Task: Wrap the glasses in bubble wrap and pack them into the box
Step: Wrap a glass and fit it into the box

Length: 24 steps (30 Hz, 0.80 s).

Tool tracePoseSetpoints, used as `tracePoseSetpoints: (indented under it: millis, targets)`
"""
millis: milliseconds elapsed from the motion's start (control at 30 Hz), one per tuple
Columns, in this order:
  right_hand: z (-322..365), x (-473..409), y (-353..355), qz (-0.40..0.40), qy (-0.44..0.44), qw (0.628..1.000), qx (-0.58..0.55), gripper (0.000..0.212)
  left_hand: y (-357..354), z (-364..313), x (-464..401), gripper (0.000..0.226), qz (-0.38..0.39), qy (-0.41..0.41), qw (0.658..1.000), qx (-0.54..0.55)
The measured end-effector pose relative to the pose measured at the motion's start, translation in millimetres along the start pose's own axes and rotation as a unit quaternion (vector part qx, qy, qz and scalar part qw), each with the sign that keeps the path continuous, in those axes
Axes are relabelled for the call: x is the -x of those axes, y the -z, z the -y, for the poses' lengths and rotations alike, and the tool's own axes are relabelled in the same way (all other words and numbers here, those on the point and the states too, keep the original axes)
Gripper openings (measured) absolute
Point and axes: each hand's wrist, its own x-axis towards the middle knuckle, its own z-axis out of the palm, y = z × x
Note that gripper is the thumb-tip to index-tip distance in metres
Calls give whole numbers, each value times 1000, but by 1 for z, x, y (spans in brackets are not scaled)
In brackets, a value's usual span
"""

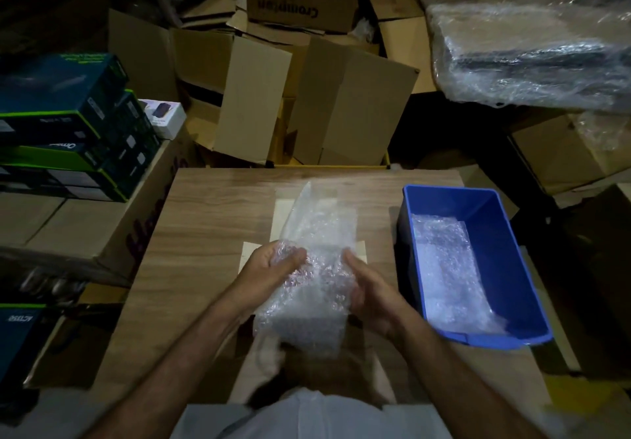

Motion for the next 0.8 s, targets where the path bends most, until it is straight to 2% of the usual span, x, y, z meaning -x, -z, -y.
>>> tracePoseSetpoints:
  millis: [33,100,167,200,267,333,367,400,467,533,567,600,633,667,700,733,767,800]
  targets:
    - [-3,-2,-3,-17,27,999,40,50,-2,4,1,14,-28,2,999,15]
    - [-4,-6,-6,-86,82,989,87,52,-3,10,2,13,-92,-1,995,37]
    - [-2,-7,-6,-163,124,970,130,58,-2,11,2,38,-130,3,989,63]
    - [-1,-8,-5,-168,143,964,150,64,2,12,2,52,-134,1,989,69]
    - [3,-7,3,-126,171,960,183,86,11,9,4,73,-90,-13,995,43]
    - [9,-3,5,-80,181,954,225,104,23,10,4,76,-3,-25,1000,-7]
    - [8,-3,8,-65,184,946,259,107,29,12,3,74,27,-23,999,-38]
    - [9,-2,5,-62,180,933,305,104,33,11,3,72,36,-19,997,-71]
    - [9,-3,-2,-89,193,888,408,86,34,8,0,63,3,-26,985,-168]
    - [13,-9,-8,-120,220,818,517,51,34,7,-4,37,-27,-54,959,-276]
    - [17,-10,-11,-120,229,795,549,23,35,6,-5,22,-34,-70,947,-313]
    - [22,-10,-11,-99,232,793,555,7,36,5,-5,15,-38,-85,939,-332]
    - [23,-14,-7,-77,233,802,544,29,38,5,-4,14,-31,-96,937,-334]
    - [25,-15,-4,-59,229,826,512,38,38,4,-3,14,-11,-96,948,-302]
    - [28,-12,-4,-45,218,858,463,32,37,2,-2,16,10,-80,967,-242]
    - [31,-8,-5,-31,195,890,411,16,35,1,-1,16,34,-53,983,-173]
    - [29,-7,-4,-26,169,914,367,11,33,2,0,15,55,-28,990,-127]
    - [25,-9,-3,-29,148,930,336,19,32,5,0,15,70,-10,993,-97]
